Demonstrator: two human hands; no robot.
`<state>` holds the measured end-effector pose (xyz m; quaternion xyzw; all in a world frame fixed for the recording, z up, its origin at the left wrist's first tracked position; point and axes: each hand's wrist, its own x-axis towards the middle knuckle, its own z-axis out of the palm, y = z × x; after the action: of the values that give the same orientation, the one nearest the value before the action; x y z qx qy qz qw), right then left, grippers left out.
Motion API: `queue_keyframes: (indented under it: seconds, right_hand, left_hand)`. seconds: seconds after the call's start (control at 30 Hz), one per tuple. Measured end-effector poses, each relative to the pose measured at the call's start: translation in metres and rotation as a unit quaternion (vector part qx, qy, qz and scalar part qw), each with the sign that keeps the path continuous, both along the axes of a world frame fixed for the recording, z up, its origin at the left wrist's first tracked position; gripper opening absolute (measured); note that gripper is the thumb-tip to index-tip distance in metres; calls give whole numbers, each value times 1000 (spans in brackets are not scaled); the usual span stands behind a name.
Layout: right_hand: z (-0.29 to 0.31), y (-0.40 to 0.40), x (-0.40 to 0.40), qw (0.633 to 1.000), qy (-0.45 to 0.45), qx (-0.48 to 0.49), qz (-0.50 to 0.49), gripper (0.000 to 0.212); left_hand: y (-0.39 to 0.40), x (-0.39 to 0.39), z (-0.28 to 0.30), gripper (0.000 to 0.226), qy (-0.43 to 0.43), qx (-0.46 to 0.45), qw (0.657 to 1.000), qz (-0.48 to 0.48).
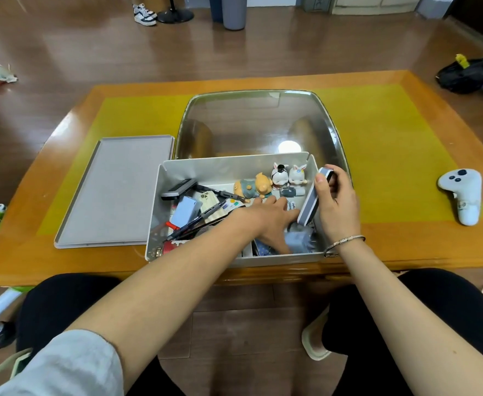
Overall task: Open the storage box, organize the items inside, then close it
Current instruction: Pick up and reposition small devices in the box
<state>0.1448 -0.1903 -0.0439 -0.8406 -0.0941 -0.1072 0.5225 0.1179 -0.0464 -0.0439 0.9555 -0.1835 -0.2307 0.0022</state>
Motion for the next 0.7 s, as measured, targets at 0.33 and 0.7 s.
queue_keyframes:
  seconds: [0.33,0.7]
  right_hand:
    - [5,0,-3,1000,0,15,-12,50]
    - [12,-1,-11,999,-29,44,-13,69]
  left_hand:
    - [5,-14,-13,75,-118,-50,992,2]
    - [63,-27,30,82,-267,-117,941,172]
